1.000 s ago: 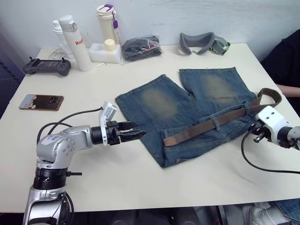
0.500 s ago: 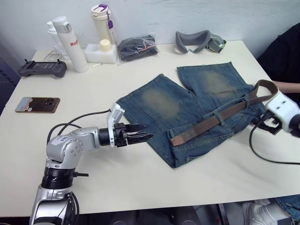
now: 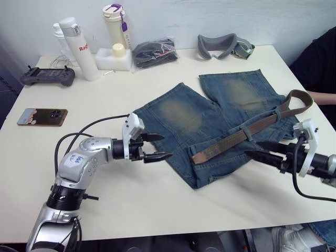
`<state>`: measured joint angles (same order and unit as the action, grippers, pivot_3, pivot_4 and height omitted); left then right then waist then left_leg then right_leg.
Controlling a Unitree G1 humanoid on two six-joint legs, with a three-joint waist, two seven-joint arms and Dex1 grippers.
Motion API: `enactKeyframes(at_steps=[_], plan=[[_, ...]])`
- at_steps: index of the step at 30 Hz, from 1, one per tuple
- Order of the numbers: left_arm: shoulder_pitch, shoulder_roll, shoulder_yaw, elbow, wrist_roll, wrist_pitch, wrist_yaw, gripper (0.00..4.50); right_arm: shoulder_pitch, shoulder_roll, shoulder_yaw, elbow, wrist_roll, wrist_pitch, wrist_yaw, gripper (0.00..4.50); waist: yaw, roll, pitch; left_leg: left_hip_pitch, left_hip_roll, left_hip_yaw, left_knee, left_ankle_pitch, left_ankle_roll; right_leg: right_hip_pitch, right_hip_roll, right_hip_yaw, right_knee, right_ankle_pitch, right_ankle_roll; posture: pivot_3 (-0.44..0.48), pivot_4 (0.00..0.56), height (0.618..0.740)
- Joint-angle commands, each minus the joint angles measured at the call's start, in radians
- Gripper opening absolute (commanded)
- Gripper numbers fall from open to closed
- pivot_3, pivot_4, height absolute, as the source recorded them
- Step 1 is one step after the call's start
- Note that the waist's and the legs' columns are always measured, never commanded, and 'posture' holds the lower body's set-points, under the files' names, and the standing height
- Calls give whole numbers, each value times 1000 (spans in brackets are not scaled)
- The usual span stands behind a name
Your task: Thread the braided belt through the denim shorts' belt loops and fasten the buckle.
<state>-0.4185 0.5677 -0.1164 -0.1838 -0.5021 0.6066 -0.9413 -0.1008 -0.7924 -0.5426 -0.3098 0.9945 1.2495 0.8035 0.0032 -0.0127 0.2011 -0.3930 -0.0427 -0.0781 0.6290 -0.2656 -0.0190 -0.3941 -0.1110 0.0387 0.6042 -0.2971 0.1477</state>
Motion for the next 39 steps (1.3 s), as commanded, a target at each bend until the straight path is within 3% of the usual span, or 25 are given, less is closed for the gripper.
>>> enactKeyframes(at_steps=[1, 7, 15, 18, 25, 26, 31, 39], plan=[[21, 10, -8, -31, 34, -89, -32, 4500, -28, 93, -54, 2, 135, 91, -143, 4471, 1, 0, 0, 0, 1, 0, 0, 0, 0, 0, 0, 0, -1, 1, 0, 0, 150, 740], [46, 19, 6, -28, 47, -110, -35, 4500, -109, 237, -28, 81, 150, 94, -364, 4471, -2, 0, 0, 0, 1, 0, 0, 1, 1, 0, 1, 0, -2, 3, -1, 0, 150, 740], [70, 28, 37, -34, 45, -73, 21, 4500, -164, 326, -9, 116, 222, 87, -456, 4471, -4, 1, 0, -1, 2, 0, -2, 1, 1, -2, 1, 0, -1, 3, -1, 0, 150, 740], [85, 40, 48, -48, 33, -44, 26, 4500, -177, 349, 9, 137, 212, 70, -486, 3769, -5, 1, 0, -1, 2, 0, -2, 1, 1, -2, 2, 0, -1, 3, -1, 0, 150, 740], [99, 57, 49, -46, 49, -44, 27, 4500, -215, 375, 17, 167, 210, 8, -540, 264, -6, 1, 0, -1, 2, 1, -2, 1, 1, -3, 2, 0, 0, 3, -1, 0, 150, 740], [98, 56, 49, -45, 50, -43, 29, 4500, -228, 379, 9, 170, 215, -7, -550, 17, -6, 1, 0, -1, 2, 1, -2, 1, 1, -3, 2, 1, 0, 3, -1, 0, 150, 740], [99, 57, 49, -44, 50, -39, 35, 4500, -244, 360, 31, 135, 165, -111, -522, 17, -6, 1, 0, -1, 2, 1, -2, 1, 1, -3, 2, 0, 0, 3, -1, 0, 150, 740], [83, 67, 42, -36, 51, -37, 19, 4500, -158, 317, 107, 104, 129, -119, -493, 17, -5, 1, 0, -1, 2, 1, -2, 1, 1, -3, 2, 1, 0, 3, -1, 0, 150, 740]])
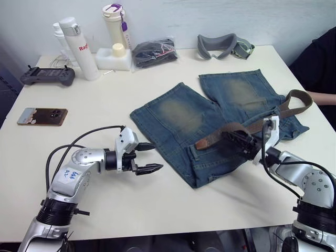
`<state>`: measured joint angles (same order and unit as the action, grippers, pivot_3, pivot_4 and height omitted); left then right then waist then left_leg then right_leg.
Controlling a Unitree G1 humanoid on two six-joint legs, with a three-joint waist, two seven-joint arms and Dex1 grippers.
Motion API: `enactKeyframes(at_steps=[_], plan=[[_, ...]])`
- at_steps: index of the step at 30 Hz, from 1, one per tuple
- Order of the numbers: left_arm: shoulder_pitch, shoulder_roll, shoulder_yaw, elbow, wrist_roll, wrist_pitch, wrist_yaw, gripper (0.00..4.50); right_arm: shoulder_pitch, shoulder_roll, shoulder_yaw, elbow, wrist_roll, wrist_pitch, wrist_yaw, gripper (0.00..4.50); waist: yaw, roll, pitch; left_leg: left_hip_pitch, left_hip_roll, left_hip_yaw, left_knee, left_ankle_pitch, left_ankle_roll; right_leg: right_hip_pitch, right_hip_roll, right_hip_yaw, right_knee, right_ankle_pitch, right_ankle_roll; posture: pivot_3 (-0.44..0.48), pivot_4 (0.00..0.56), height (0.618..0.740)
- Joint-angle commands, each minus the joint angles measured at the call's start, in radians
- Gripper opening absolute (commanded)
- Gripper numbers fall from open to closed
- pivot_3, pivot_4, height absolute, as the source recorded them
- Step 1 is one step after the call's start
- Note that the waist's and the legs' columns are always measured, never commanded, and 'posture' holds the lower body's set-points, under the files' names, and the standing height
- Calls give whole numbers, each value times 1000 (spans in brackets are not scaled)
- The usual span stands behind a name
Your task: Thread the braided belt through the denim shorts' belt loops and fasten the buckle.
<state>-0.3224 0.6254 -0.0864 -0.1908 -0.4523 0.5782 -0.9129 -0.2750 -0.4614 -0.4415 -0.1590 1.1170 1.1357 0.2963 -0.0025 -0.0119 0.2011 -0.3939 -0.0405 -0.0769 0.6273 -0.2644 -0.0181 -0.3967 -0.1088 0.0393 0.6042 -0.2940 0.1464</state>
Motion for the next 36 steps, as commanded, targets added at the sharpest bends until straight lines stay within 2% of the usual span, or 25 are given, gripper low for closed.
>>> enactKeyframes(at_steps=[1, 8, 18, 22, 28, 29, 30, 34, 35, 36], plan=[[-14, 10, 9, -29, 1, -8, -12, 4500, 26, -14, 11, -50, 13, -1, 16, 17, 0, 0, 0, 0, 0, 0, 0, 0, 0, 0, 0, 0, 0, 0, 0, 0, 150, 740], [-22, 4, -1, -20, 6, -8, -12, 4500, 38, 27, 57, -44, -3, -22, -11, 17, -1, 0, 0, 0, 0, 0, 0, 0, 0, 0, 0, 0, 0, 0, 0, 0, 150, 740], [-20, -23, -17, -35, -1, 53, 23, 4500, 11, 189, 174, -47, -49, -72, -62, 17, -15, 0, 0, 2, 1, -1, -1, -1, -2, 0, 5, 3, 0, 0, 0, 0, 150, 740], [-29, -63, -21, -41, -25, 134, 62, 4500, 29, 216, 230, -72, -77, -81, -44, 17, -29, 0, 0, 4, 3, -3, -2, -2, -3, -1, 9, 6, 2, -1, -2, 0, 150, 740], [-92, -188, 27, -4, -126, 378, 177, 4500, 42, 252, 260, -88, -108, -127, -28, 17, -31, -1, 0, 5, 7, -2, -1, -3, -6, -3, 14, 6, 7, -3, -6, 0, 150, 740], [-99, -204, 33, -5, -143, 409, 187, 4500, 43, 260, 252, -85, -109, -136, -34, 777, -32, -1, 0, 5, 8, -2, -1, -3, -6, -3, 15, 7, 8, -3, -6, 0, 150, 740], [-105, -223, 41, -4, -161, 440, 201, 4500, 43, 267, 242, -85, -101, -140, -34, 1130, -31, -1, 0, 5, 8, -2, -1, -3, -6, -4, 15, 7, 9, -4, -7, 0, 150, 740], [-124, -262, 51, -7, -190, 530, 252, 4500, 51, 254, 238, -97, -135, -162, -39, 3131, -26, -1, -1, 3, 8, 3, 0, -3, -7, -12, 14, 10, 16, -5, -9, 0, 150, 740], [-126, -261, 44, -10, -184, 539, 260, 4500, 54, 250, 236, -96, -141, -165, -42, 3569, -25, -2, -1, 3, 7, 3, 1, -3, -7, -12, 14, 11, 16, -5, -9, 0, 150, 740], [-127, -257, 35, -14, -177, 542, 266, 4500, 56, 249, 233, -95, -140, -165, -44, 3651, -25, -2, -1, 3, 7, 3, 1, -3, -7, -12, 14, 11, 17, -5, -9, 0, 150, 740]])
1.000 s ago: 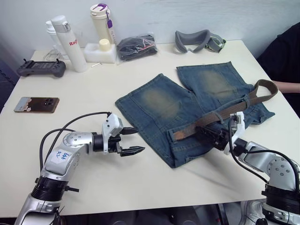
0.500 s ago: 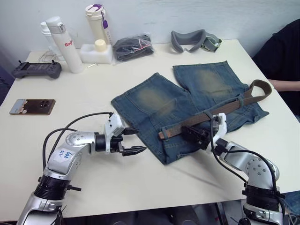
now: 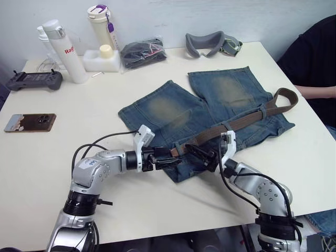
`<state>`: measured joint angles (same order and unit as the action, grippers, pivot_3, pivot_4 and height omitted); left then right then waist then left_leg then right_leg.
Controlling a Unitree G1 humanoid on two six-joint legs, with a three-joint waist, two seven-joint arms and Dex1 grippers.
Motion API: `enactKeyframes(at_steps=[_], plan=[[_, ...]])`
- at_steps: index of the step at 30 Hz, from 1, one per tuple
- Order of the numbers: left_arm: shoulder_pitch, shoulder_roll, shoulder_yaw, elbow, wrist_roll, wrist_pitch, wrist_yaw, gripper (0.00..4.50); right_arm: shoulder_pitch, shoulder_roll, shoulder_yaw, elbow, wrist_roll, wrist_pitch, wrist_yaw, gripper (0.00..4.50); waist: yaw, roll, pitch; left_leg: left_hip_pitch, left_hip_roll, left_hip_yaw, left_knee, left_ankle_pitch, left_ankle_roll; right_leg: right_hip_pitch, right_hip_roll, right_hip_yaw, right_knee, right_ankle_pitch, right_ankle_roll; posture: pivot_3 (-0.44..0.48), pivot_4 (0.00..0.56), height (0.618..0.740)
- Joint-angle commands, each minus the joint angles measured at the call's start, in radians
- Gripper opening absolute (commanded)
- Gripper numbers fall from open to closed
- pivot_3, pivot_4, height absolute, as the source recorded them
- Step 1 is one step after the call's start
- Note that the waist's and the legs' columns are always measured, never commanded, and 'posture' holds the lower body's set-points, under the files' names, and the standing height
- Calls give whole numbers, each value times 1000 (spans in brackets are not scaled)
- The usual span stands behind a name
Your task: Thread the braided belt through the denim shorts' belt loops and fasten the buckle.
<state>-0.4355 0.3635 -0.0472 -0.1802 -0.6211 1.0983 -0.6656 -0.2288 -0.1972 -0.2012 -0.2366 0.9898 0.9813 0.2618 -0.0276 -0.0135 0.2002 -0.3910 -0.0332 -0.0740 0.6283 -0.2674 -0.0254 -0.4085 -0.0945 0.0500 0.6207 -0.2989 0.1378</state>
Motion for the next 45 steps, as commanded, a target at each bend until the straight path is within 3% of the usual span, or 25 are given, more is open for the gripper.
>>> enactKeyframes(at_steps=[1, 13, 23, 33, 42, 45], plan=[[-17, 0, -1, -26, -7, 33, 34, 4500, 11, -17, -11, -22, -7, -9, -9, 3653, 1, 0, 0, 0, 0, 0, 0, 0, 0, 0, 0, 0, 0, 0, 0, 0, 150, 740], [-55, -155, 159, 12, -90, 149, 184, 4500, 21, -41, -14, -34, 25, 10, 0, 3653, 4, -1, 0, 0, -1, 0, 1, 0, -1, 0, -1, 0, 1, 0, 0, 0, 150, 740], [-44, -177, 183, 12, -110, 193, 227, 83, 21, -54, -24, -32, 36, 12, -12, 3653, 7, -1, 0, 0, -2, 1, 1, 0, -1, 0, -1, 0, 1, 0, 0, 0, 150, 740], [-43, -129, 250, -1, -154, 238, 217, 31, 18, -90, -60, -18, 34, 6, -32, 3653, 8, -1, 0, 0, -2, 1, 1, 1, -1, 0, -1, 0, 1, 0, 0, 0, 150, 740], [-39, -29, 277, 13, -186, 232, 183, 31, 45, -387, -51, -107, -33, 6, 109, 3653, 28, -1, 0, -1, -3, 3, 1, 1, -1, 1, -2, 0, 0, 0, 0, 0, 150, 740], [-35, -9, 277, 7, -201, 239, 170, 31, 27, -435, -43, -80, -60, 1, 134, 3653, 27, -1, 0, -1, -3, 4, 1, 1, -1, 1, -1, -1, 0, 0, 0, 0, 150, 740]])
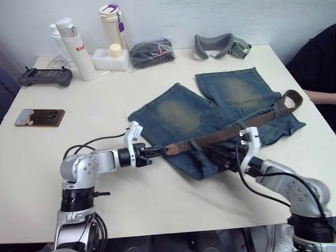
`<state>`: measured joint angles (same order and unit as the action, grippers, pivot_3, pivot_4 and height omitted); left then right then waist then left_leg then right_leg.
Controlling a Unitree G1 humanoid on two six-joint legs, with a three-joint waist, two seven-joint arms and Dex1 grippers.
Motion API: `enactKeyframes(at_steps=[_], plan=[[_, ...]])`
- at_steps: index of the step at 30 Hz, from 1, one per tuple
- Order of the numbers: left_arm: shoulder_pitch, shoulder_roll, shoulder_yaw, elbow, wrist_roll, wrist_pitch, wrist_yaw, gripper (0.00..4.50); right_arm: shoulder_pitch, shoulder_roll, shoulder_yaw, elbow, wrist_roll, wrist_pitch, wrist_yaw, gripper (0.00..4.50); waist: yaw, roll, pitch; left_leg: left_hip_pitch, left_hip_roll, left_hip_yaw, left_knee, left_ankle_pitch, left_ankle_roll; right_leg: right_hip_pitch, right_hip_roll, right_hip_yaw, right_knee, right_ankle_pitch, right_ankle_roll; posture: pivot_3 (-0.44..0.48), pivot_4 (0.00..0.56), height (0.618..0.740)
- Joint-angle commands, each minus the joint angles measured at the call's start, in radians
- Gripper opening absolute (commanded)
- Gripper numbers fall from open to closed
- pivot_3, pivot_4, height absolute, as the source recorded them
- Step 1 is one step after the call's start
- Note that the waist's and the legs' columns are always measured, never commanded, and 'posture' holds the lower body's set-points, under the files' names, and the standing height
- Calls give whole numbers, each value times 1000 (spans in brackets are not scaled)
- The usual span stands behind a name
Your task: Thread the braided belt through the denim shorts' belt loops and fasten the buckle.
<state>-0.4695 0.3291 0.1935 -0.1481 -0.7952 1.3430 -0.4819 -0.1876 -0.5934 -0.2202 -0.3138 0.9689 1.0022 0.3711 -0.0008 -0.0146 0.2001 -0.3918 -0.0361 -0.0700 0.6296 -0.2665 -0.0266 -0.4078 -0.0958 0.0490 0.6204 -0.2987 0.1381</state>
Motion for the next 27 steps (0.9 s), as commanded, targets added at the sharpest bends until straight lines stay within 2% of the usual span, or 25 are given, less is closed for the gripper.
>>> enactKeyframes(at_steps=[1, 3, 6, 9, 11, 13, 16, 19, 22, 27], plan=[[1, 36, 35, -29, -31, -2, -19, 31, -17, -53, -10, 8, -62, -25, 35, 3653, 0, 0, 0, 0, 0, 0, 0, 0, 0, 0, 0, 0, 0, 0, 0, 0, 150, 740], [5, 58, 40, -32, -38, 0, -26, 31, -26, -45, -11, 26, -60, -28, 47, 3653, -4, 0, 0, 0, 0, 0, 0, 0, 0, 0, 0, 0, 0, 0, 0, 0, 150, 740], [10, 81, 44, -35, -54, -4, -35, 31, -68, 46, -89, 43, 83, 4, 12, 3653, -3, 0, 0, 0, 2, 0, -1, 0, -1, 0, 1, 0, 0, 0, 0, 0, 150, 740], [5, 55, 34, -37, -64, -14, -25, 31, -76, 106, -99, 28, 191, 49, -5, 3653, -2, 0, 0, 0, 2, -1, 0, 0, -1, 0, 1, 0, 0, 0, 0, 0, 150, 740], [-2, 19, 25, -40, -69, -19, -10, 31, -48, 111, -49, 3, 162, 50, 17, 3653, 1, 0, 0, 0, 1, -2, 0, 0, -1, 0, 0, 1, 0, 0, 0, 0, 150, 740], [-6, -12, 14, -40, -67, -23, 4, 31, -10, 66, 46, -44, 25, -32, 79, 3653, 2, 0, 0, -1, 1, -2, 0, 0, -1, 0, 0, 0, 0, 0, 0, 0, 150, 740], [-5, -28, 11, -42, -63, -22, 11, 31, 11, 19, 85, -86, -85, -140, 148, 3653, 0, 0, 0, -2, 0, 0, 0, 0, -1, -1, 0, -1, 0, 0, 0, 0, 150, 740], [-1, -23, -7, -32, -52, -31, 4, 31, -8, 59, -49, -88, 202, -58, 131, 3653, -3, 0, 0, -1, 1, 0, 0, 1, -1, -1, 1, 0, 0, 0, 0, 0, 150, 740], [-7, -20, -20, -16, -44, -45, -1, 31, 34, 60, -88, -103, 398, 1, 135, 3653, 0, 0, 0, -1, 2, -2, 0, 1, -1, -1, 1, -1, 0, 0, 0, 0, 150, 740], [-11, -10, -35, -2, -35, -66, -6, 31, 91, 94, -78, -68, 529, 13, 45, 3653, 0, 0, 0, -2, 1, -2, 0, 0, -1, -1, 0, -1, 0, 0, 0, 0, 150, 740]])
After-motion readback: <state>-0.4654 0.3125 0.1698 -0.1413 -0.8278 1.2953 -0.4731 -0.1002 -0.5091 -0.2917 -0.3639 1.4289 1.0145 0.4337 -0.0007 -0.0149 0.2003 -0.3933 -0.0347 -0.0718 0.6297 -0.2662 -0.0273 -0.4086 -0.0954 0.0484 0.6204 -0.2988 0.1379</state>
